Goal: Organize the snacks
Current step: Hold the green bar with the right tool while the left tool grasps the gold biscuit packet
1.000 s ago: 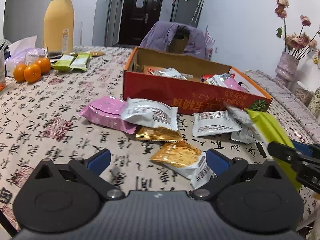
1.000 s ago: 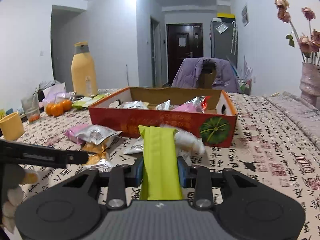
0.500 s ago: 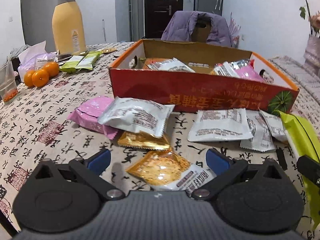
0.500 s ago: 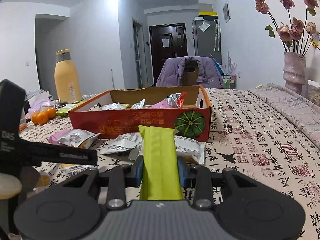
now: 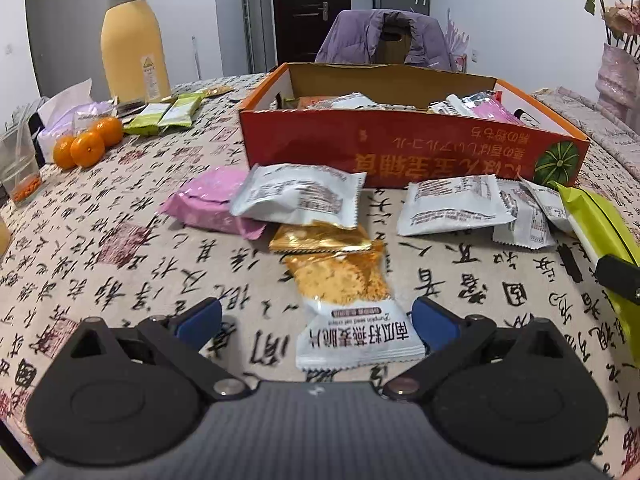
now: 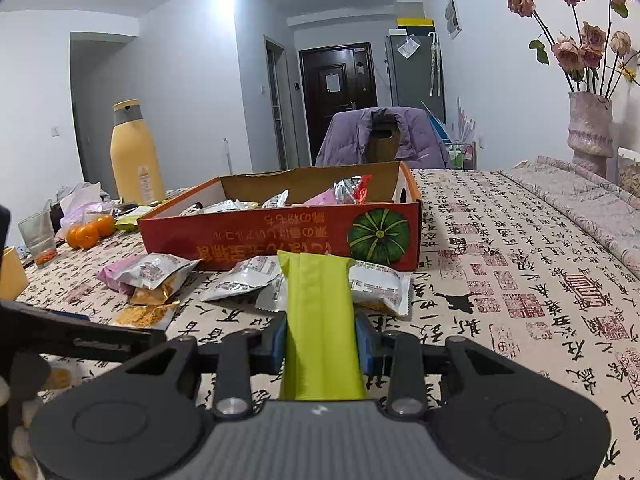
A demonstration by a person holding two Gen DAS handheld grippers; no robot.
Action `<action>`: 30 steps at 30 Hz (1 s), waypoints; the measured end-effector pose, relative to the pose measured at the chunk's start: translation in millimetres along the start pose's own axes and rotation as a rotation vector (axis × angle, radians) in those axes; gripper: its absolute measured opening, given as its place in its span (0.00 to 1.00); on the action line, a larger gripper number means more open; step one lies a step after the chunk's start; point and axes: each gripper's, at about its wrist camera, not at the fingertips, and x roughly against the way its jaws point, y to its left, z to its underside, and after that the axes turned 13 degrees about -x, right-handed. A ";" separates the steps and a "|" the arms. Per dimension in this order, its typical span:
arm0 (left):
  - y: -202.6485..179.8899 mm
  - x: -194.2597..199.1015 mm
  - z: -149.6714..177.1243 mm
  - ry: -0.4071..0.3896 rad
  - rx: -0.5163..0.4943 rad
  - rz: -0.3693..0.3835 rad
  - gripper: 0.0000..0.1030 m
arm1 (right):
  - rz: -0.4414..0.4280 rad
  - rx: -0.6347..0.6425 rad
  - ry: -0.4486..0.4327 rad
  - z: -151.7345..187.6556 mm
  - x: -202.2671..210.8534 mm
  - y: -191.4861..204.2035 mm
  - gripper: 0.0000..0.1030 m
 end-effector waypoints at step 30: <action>0.5 48.1 -9.3 -0.255 -0.109 0.172 0.40 | -0.017 0.026 -0.021 -6.9 2.0 12.3 0.33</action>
